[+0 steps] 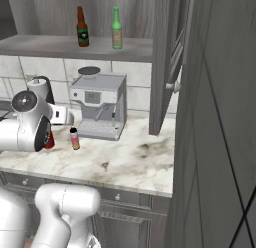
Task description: Sort all alcoholic drinks to one cabinet, and non-alcoholic drinks to the other.
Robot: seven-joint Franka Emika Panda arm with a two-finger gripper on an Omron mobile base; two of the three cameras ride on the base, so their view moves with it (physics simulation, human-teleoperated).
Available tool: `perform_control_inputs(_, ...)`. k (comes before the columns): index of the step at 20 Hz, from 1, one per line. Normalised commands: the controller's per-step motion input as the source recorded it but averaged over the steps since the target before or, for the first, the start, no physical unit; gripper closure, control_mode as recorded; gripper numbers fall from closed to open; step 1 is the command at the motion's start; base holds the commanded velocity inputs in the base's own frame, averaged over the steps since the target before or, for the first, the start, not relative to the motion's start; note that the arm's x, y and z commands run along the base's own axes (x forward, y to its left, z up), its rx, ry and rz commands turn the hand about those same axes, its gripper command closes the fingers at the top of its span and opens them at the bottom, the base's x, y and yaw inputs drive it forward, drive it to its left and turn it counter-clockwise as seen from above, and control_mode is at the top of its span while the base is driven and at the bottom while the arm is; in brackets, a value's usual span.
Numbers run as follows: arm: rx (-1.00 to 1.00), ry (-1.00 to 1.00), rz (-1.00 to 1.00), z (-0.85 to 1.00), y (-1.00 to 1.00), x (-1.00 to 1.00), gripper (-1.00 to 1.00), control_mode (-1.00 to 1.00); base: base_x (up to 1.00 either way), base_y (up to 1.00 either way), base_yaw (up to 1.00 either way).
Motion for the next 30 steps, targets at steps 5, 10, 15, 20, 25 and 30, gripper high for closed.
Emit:
perform_control_inputs(5, -0.02, 0.07, 0.0, -0.32, 0.13, 0.02, -1.0, -1.0, 0.0, 0.0, 0.0)
perform_control_inputs(10, 0.0, 0.07, 0.0, -0.23, 0.08, 0.08, -1.0, -1.0, 0.0, 0.0, 0.0)
perform_control_inputs(15, 0.0, 0.05, 0.0, -0.24, 0.0, 0.21, -1.0, -1.0, 0.0, 0.0, 0.0)
perform_control_inputs(20, 0.0, 0.02, 0.0, -0.28, 0.0, 0.27, -1.0, -1.0, 0.0, 0.0, 0.0)
perform_control_inputs(25, -0.02, 0.0, 0.0, -0.29, 0.0, 0.25, -1.0, -1.0, 0.0, 0.0, 0.0)
perform_control_inputs(30, -0.03, 0.0, 0.0, -0.26, 0.0, 0.23, -1.0, -1.0, 0.0, 0.0, 0.0)
